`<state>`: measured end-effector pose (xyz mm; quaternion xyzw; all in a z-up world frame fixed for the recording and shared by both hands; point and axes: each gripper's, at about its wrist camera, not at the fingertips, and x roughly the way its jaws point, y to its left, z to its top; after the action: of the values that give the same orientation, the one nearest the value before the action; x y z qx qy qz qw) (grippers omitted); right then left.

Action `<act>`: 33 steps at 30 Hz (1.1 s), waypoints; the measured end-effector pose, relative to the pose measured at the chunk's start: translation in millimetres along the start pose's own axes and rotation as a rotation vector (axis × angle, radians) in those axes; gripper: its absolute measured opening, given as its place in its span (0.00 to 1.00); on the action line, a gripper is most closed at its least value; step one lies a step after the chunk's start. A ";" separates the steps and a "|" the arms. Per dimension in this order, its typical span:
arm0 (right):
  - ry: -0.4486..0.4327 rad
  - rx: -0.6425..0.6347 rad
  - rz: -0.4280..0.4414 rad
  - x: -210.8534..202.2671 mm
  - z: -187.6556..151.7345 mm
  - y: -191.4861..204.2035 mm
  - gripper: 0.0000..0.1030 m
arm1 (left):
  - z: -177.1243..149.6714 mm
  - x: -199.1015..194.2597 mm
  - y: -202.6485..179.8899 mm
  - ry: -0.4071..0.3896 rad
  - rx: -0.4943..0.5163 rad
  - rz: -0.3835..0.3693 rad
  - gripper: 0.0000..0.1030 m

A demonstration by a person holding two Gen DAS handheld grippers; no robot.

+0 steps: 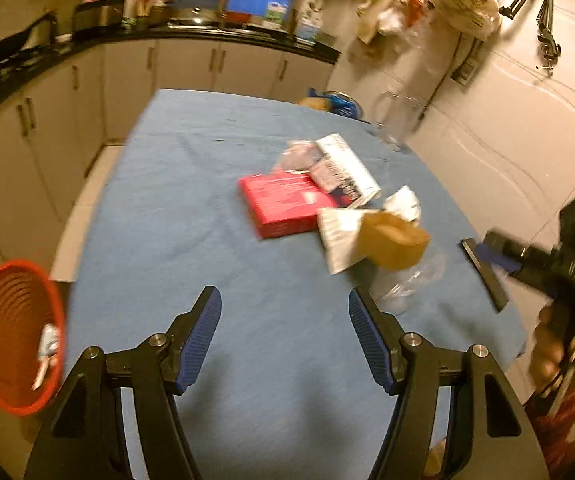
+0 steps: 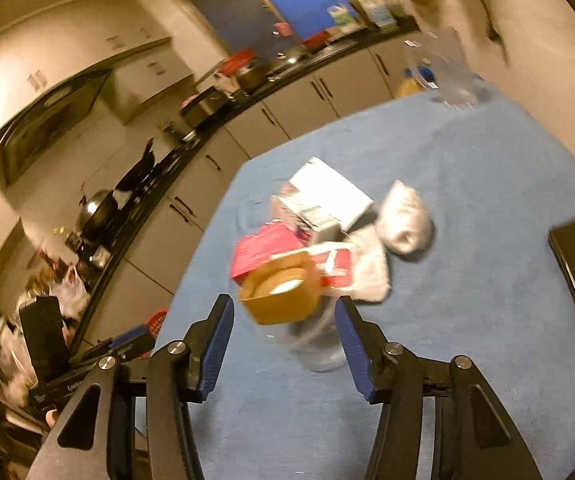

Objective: Collect trash
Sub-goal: 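Move both tools back over the table toward the tan cup holder, then grasp the tan cup holder with the left tool while the right tool grasps the clear plastic cup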

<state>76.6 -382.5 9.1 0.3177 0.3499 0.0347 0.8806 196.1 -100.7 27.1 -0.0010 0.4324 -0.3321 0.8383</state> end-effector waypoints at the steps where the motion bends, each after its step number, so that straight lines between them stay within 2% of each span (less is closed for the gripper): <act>1: 0.005 0.016 0.009 0.4 -0.5 -6.7 0.56 | 8.8 9.6 -7.9 0.016 -0.001 -0.008 0.64; 6: 0.010 0.053 0.017 -3.0 -1.5 -29.3 0.56 | 42.6 45.2 -27.2 0.082 -0.046 -0.090 0.58; 10: 0.020 0.087 0.022 -0.3 -1.5 -41.0 0.57 | 64.3 77.0 -37.9 0.146 -0.067 -0.119 0.49; 11: 0.020 0.094 0.024 -0.4 -2.2 -45.6 0.57 | 67.7 85.2 -40.3 0.167 -0.070 -0.125 0.42; 13: 0.021 0.110 0.025 -1.5 -2.7 -52.3 0.57 | 72.2 100.1 -47.2 0.208 -0.073 -0.117 0.36; 14: 0.020 0.115 0.027 -2.2 -3.1 -56.0 0.57 | 73.5 106.0 -51.3 0.222 -0.064 -0.124 0.30; 18: 0.015 0.120 0.026 -5.7 -3.9 -62.6 0.57 | 72.9 120.6 -62.9 0.256 -0.023 -0.084 0.21; 20: 0.016 0.120 0.028 -5.9 -3.6 -63.7 0.57 | 69.1 125.3 -65.0 0.271 -0.013 -0.077 0.12; 23: 0.030 0.112 0.029 -2.5 -3.6 -60.0 0.57 | 61.7 125.3 -63.4 0.269 -0.010 -0.069 0.06; 26: 0.053 0.097 0.034 6.0 -2.5 -52.6 0.57 | 53.4 116.0 -59.0 0.245 -0.007 -0.083 0.06; 33: 0.098 0.056 0.028 26.6 -1.9 -28.4 0.57 | 35.0 83.1 -37.6 0.159 -0.027 -0.062 0.06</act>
<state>90.7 -396.6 -24.3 0.3449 0.3887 0.0528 0.8527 234.3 -186.3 -0.3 0.0006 0.5020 -0.3509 0.7905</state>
